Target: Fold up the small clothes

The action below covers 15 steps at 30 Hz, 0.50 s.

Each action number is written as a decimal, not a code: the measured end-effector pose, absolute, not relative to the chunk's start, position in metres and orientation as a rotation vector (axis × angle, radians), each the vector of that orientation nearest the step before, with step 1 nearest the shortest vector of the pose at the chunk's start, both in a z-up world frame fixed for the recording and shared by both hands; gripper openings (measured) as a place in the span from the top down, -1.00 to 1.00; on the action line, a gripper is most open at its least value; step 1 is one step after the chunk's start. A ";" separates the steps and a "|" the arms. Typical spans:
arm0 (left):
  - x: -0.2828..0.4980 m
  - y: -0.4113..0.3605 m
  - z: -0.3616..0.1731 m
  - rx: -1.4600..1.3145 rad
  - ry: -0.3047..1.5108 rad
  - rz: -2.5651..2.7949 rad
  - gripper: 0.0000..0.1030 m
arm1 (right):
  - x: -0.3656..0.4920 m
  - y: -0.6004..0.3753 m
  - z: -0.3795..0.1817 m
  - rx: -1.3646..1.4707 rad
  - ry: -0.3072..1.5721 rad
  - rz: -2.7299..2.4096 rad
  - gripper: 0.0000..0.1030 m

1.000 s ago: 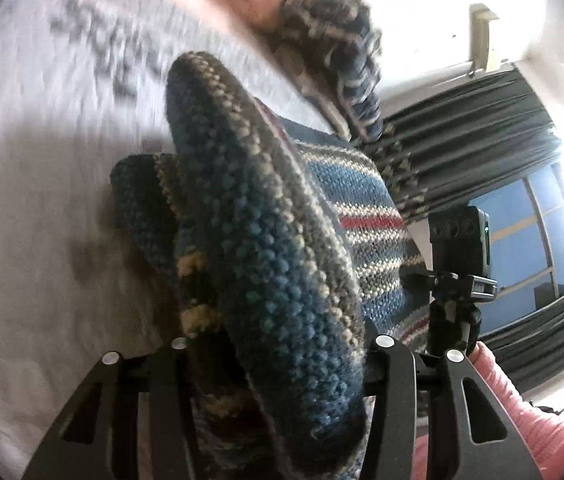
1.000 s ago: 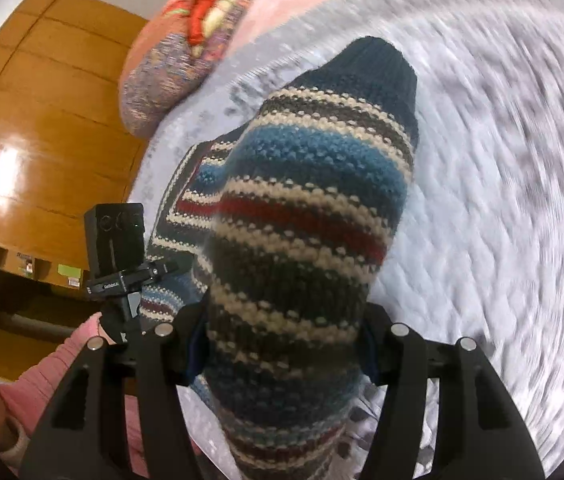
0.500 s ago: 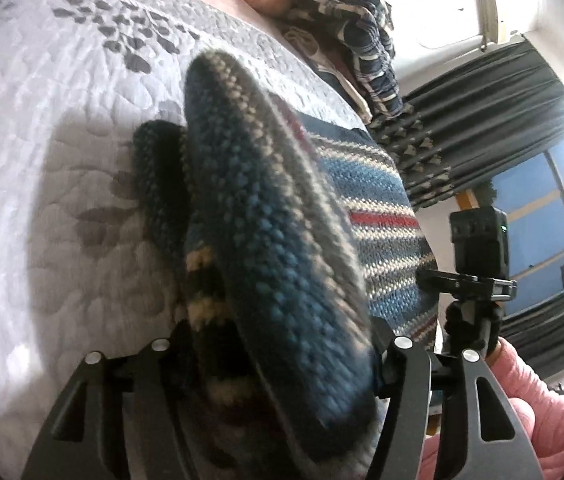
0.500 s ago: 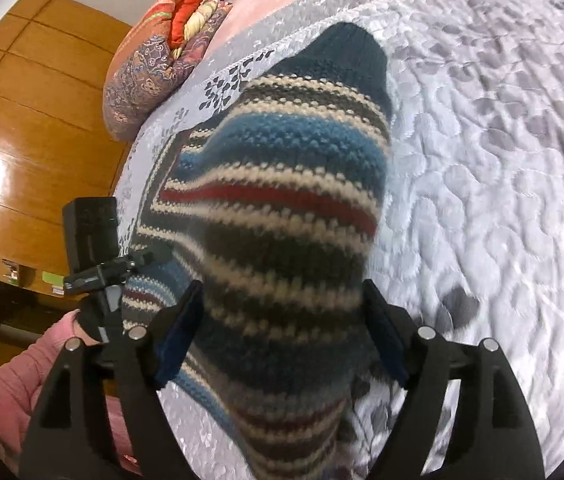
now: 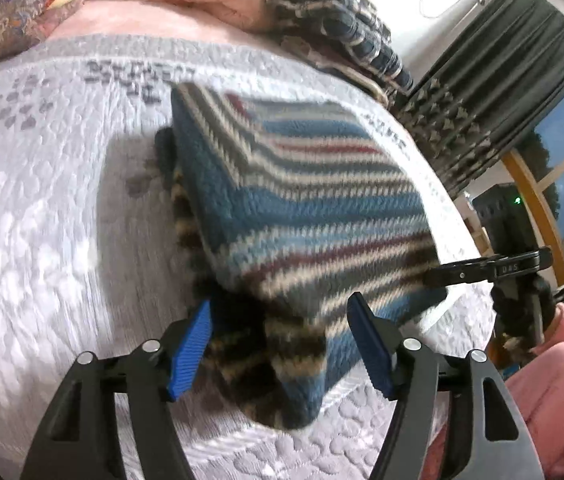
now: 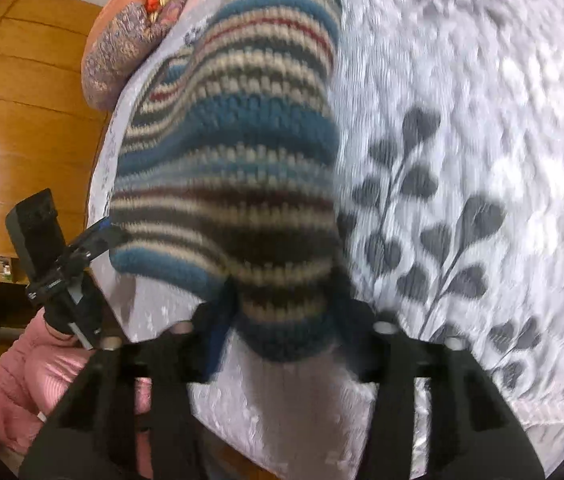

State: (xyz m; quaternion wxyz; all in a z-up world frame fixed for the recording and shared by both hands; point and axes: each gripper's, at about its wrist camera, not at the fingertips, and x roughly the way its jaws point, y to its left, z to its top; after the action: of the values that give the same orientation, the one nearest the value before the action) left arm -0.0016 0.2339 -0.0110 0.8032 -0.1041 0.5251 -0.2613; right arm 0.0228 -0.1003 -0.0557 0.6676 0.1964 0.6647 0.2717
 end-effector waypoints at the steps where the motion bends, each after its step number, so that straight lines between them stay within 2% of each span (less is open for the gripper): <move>1: -0.003 0.233 -0.016 -0.215 1.138 -0.543 -0.32 | 0.022 -0.100 -0.057 0.435 1.499 0.608 0.17; 11: -0.005 0.241 -0.054 -0.198 1.231 -0.486 -0.36 | 0.011 -0.105 -0.082 0.456 1.537 0.587 0.17; 14: -0.005 0.242 -0.049 -0.201 1.237 -0.489 -0.36 | 0.010 -0.107 -0.073 0.419 1.524 0.586 0.06; 15: -0.002 0.242 -0.047 -0.208 1.242 -0.486 -0.36 | 0.010 -0.107 -0.063 0.378 1.506 0.579 -0.04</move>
State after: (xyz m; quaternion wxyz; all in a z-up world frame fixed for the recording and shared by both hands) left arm -0.0022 0.2415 -0.0471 0.7808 -0.0963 0.5749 -0.2248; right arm 0.0099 -0.1071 -0.0635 0.6760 0.1681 0.6698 0.2573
